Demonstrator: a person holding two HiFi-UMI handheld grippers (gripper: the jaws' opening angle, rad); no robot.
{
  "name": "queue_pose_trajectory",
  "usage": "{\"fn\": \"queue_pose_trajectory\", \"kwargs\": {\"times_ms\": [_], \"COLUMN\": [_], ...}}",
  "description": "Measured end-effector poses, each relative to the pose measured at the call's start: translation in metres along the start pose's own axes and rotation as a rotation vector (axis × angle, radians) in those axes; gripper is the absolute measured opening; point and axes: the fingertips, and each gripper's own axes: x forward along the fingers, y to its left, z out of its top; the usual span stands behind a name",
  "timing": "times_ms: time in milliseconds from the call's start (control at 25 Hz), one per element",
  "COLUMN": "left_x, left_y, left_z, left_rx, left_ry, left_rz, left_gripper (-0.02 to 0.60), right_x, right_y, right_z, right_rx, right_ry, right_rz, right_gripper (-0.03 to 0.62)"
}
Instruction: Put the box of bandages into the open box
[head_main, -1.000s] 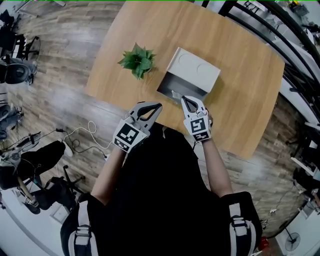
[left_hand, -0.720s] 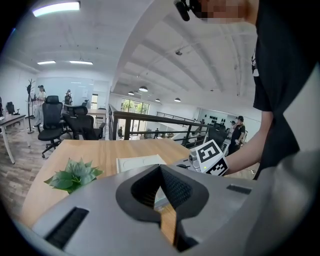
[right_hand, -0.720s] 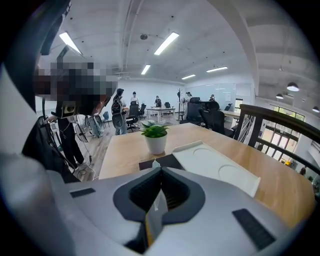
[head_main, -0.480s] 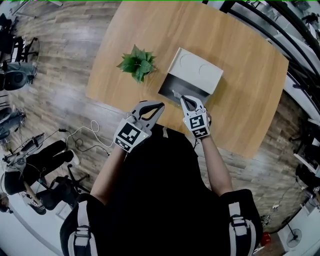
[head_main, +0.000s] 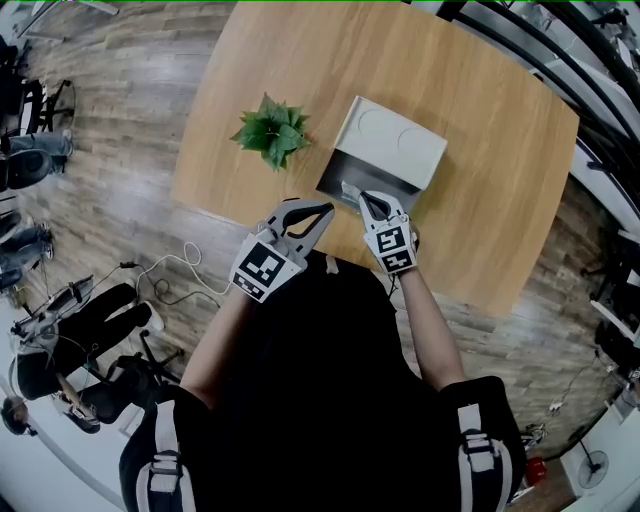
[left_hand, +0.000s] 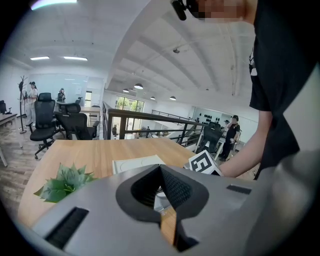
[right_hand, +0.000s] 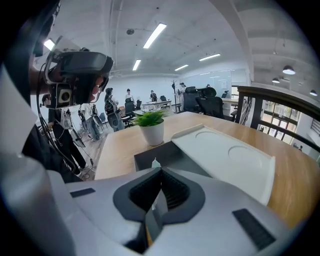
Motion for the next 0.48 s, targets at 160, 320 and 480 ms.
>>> {"fn": "queue_pose_trajectory", "kwargs": {"times_ms": [160, 320, 480], "left_x": [0.0033, 0.0054, 0.008], "left_y": [-0.0005, 0.0017, 0.0014], "left_z": [0.0035, 0.0053, 0.007], "left_rx": [0.007, 0.011, 0.024], "left_ry": [0.002, 0.004, 0.005], "left_rz": [-0.016, -0.027, -0.042], "left_gripper": [0.023, 0.023, 0.023], "right_x": [0.0021, 0.003, 0.0038], "right_y": [-0.0026, -0.0043, -0.0077], "right_z": [-0.0054, -0.0044, -0.0084], "right_rx": [0.008, -0.015, -0.028], "right_ry": [0.016, 0.028, 0.053], "right_rz": [-0.01, -0.013, -0.024], "right_gripper": [0.025, 0.025, 0.025]}}
